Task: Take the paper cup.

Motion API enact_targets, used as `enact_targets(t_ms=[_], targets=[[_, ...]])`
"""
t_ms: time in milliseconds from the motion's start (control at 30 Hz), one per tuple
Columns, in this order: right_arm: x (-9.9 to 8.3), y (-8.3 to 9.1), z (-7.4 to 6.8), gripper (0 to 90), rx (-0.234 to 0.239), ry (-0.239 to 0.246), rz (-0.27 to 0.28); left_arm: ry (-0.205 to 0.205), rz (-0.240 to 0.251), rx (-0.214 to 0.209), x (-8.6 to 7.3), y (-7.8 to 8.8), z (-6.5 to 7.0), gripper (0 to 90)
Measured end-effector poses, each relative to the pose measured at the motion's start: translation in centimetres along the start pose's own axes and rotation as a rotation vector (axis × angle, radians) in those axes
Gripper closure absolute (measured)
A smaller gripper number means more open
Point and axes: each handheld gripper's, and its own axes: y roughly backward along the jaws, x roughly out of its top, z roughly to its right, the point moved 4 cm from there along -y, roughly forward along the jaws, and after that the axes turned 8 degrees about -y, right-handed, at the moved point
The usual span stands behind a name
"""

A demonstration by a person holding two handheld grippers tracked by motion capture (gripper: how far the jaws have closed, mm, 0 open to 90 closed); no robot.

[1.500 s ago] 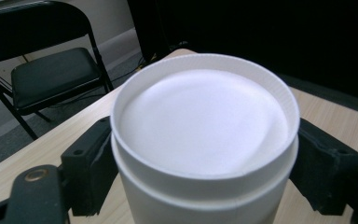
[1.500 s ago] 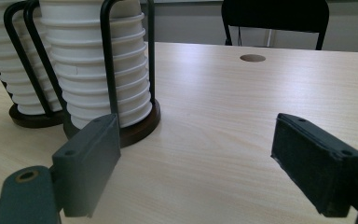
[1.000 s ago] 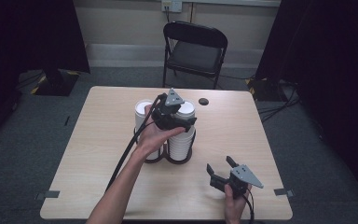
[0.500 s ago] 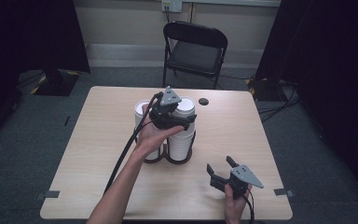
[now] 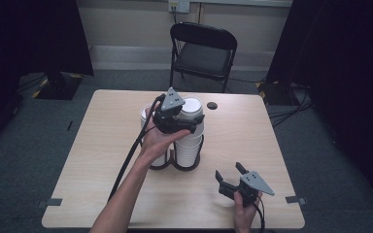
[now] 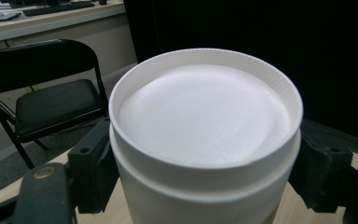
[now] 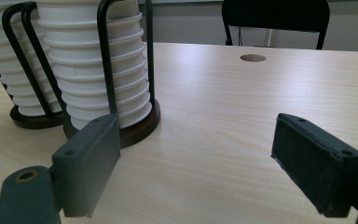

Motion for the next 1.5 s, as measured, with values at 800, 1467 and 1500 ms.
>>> enact_targets(t_ms=[800,1467,1500], targets=[[0.0,0.0,0.0,14.7,0.000,0.000,-0.001,0.059,0.138,-0.002,1.4,2.4,-0.6,21.4],[0.0,0.0,0.0,14.7,-0.002,0.004,-0.004,0.042,0.211,0.016,2.0,5.2,-1.0,21.4],[0.0,-0.1,-0.1,14.7,-0.003,0.008,-0.008,0.048,0.212,0.014,2.0,5.3,-1.0,21.4]])
